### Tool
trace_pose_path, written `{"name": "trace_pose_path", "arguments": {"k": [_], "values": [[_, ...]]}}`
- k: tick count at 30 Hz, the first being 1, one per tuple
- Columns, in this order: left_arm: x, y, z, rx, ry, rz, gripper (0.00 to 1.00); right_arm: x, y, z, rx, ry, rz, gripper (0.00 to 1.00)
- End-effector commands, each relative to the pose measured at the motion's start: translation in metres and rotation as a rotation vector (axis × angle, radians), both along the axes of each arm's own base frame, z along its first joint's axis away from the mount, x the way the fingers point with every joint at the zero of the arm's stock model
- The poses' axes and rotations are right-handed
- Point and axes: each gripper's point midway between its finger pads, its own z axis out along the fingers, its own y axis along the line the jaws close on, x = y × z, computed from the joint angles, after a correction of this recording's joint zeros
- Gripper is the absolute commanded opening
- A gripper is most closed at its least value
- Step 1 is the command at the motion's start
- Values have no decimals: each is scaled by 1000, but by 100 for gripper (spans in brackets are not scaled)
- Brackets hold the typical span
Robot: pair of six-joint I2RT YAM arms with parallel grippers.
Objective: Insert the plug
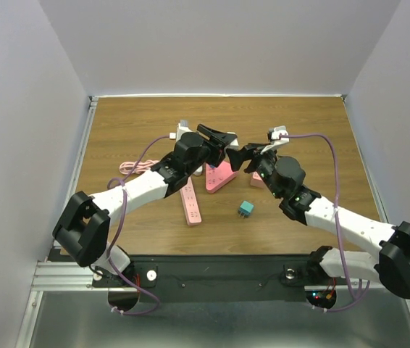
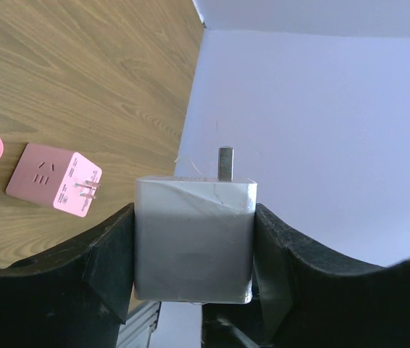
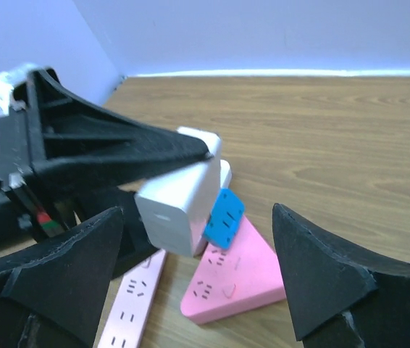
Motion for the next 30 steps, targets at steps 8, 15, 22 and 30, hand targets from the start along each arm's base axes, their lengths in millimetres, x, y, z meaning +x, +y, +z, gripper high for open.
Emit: {"name": "trace_pose_path", "arguments": {"k": [8, 15, 22, 30], "values": [[-8, -12, 52, -134, -89, -22, 0, 20, 17, 29, 52, -101, -30, 87], [-19, -16, 45, -159, -60, -51, 0, 33, 9, 38, 26, -153, -111, 73], [-21, -14, 44, -163, -64, -58, 0, 40, 10, 39, -3, -177, -127, 11], [0, 11, 35, -84, -135, -65, 60, 29, -13, 44, -24, -186, -179, 0]]}}
